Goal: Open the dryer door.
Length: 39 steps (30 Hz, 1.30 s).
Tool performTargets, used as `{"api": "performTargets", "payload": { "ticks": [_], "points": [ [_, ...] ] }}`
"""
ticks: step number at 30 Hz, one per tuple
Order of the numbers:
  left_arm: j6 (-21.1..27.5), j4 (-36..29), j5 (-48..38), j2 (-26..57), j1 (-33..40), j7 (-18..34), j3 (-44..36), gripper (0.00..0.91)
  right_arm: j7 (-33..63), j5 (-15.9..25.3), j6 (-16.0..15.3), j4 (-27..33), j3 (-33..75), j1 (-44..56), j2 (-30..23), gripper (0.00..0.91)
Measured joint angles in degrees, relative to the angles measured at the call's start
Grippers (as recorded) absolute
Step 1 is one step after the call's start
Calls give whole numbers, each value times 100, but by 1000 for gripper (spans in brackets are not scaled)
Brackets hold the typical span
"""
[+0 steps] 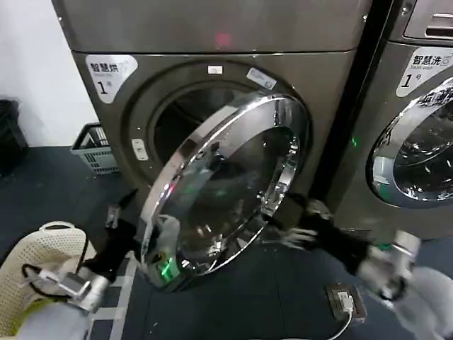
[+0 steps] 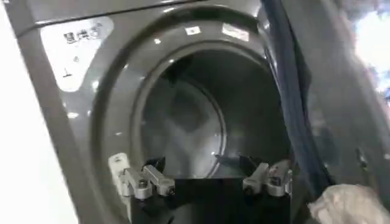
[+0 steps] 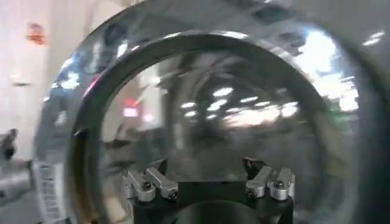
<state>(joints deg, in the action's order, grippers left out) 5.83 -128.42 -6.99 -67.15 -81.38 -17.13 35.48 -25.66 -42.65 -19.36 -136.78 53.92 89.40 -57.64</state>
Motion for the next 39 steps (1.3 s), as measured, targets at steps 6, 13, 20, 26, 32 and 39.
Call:
{"api": "performTargets", "payload": {
  "ticks": [6,13,20,26,32,39],
  "points": [
    [-63,172,-240,81,245,-25,-345,907,256,924,423,-261,1122,900,-886,907],
    [-71,409,-559,265,671,-39,-762,907,869,1597,1248,-178,1994,1553,-1805,907],
    [-71,696,-575,325,1265,-46,-1446,907,1755,1645,1786,189,2739,1478,-2558,907],
    [-62,953,-584,261,1736,-46,-2069,907,2203,1869,2066,768,3567,1314,-3064,907],
    [-45,1229,-583,138,2200,-44,-2679,907,2542,2422,2491,1452,4246,1246,-3345,907],
    [38,1551,-585,-176,2776,-43,-3495,907,3494,2935,1966,2074,4839,1155,-3436,907]
  ]
}}
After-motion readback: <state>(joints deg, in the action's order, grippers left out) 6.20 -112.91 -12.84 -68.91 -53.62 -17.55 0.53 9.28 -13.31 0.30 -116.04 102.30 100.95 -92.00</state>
